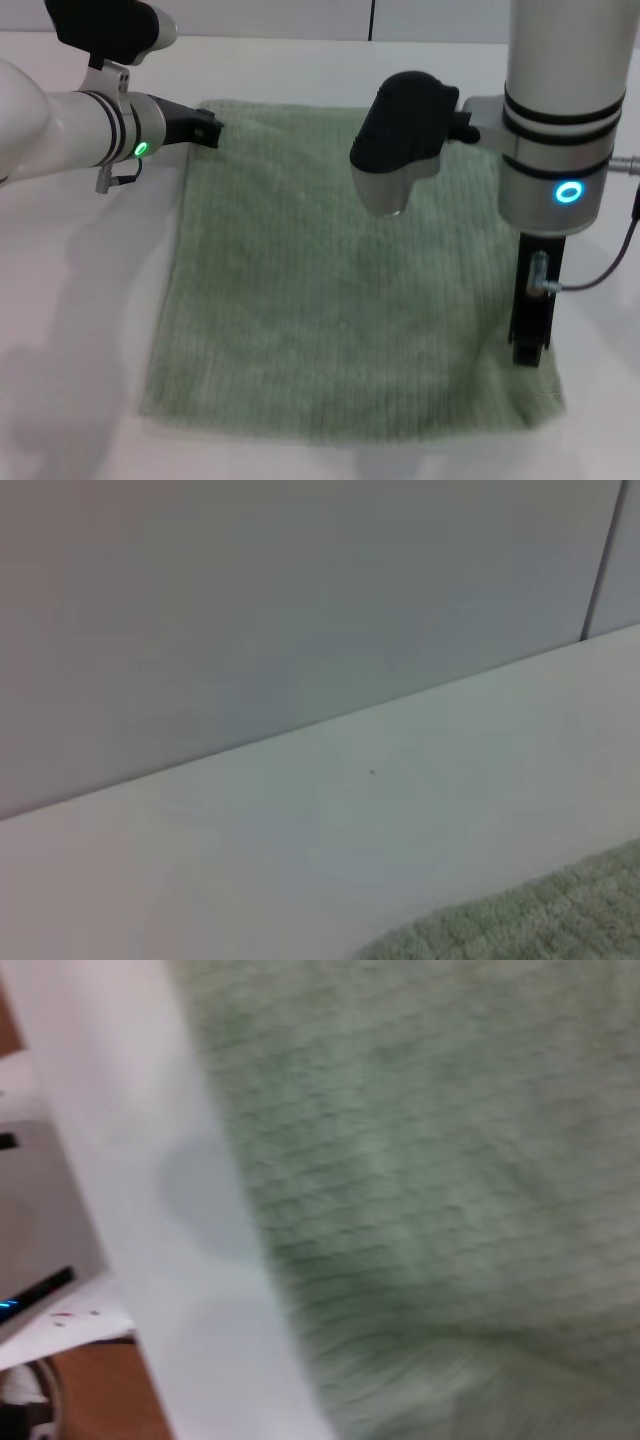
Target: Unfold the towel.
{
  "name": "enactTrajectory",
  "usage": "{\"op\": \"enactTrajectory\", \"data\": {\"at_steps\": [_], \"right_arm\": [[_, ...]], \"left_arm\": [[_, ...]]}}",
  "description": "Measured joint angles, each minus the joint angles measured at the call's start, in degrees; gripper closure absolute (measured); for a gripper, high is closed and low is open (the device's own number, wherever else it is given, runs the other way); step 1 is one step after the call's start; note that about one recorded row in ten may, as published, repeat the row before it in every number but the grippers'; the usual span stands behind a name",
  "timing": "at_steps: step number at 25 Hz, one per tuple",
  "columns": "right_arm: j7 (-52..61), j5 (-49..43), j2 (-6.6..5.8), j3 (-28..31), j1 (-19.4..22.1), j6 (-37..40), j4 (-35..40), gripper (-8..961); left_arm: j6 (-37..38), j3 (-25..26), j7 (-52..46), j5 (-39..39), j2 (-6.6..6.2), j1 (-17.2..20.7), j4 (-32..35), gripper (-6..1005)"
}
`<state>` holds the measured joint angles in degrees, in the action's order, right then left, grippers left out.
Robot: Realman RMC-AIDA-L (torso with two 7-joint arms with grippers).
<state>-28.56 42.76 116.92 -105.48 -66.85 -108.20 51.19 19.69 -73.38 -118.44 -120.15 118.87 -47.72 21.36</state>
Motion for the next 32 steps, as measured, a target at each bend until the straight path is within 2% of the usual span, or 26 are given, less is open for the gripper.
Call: {"op": "enactTrajectory", "data": {"at_steps": [5,9,11,14,16,17,19,23,26,27,30,31,32], "right_arm": [[-0.9,-4.2,0.12,2.0,-1.4,0.3,1.1,693],[-3.6,-11.3,2.0,8.6,-0.8,1.2,5.7,693],[-4.2,-13.3,2.33,10.1,0.1,3.0,8.3,693],[-4.2,-13.5,2.21,10.8,2.1,7.5,11.9,694],[-4.2,-13.7,2.12,11.9,5.0,12.9,15.2,694],[-4.2,-13.7,2.12,11.9,5.0,12.9,15.2,694],[-4.2,-14.7,2.11,13.2,7.9,19.1,17.4,694],[-4.3,-15.0,2.22,14.9,10.8,24.8,19.1,694],[-4.7,-14.7,2.29,16.8,14.8,33.3,21.7,694],[-4.7,-14.7,2.29,16.8,14.8,33.3,21.7,694],[-5.4,-14.1,2.36,17.7,17.1,40.4,22.1,694],[-5.6,-13.0,2.36,18.0,18.1,46.3,20.7,694],[-5.6,-13.0,2.36,18.0,18.1,46.3,20.7,694]], "left_arm": [[0.0,0.1,0.0,0.0,-0.05,0.0,0.1,961],[0.0,0.2,0.0,0.0,-0.05,0.1,0.1,960],[0.0,0.2,0.0,0.0,-0.05,0.1,0.1,959],[-0.1,0.2,0.1,0.0,-0.05,0.0,0.1,958],[-0.1,0.2,0.1,0.0,-0.05,0.0,0.1,958],[-0.1,0.2,0.1,0.0,-0.05,0.0,0.1,957],[-0.1,0.2,0.1,0.0,-0.05,0.0,0.2,956],[-0.1,0.2,0.0,0.0,-0.05,0.0,0.2,955],[-0.1,0.2,0.0,0.0,-0.04,0.0,0.2,954],[-0.2,0.2,0.0,0.0,-0.04,0.0,0.2,954],[-0.2,0.2,-0.2,0.0,-0.04,0.2,0.6,953],[-0.2,0.2,-0.2,0.5,-0.08,0.4,1.3,952],[-0.2,0.2,-0.2,0.5,-0.08,0.4,1.3,952]]}}
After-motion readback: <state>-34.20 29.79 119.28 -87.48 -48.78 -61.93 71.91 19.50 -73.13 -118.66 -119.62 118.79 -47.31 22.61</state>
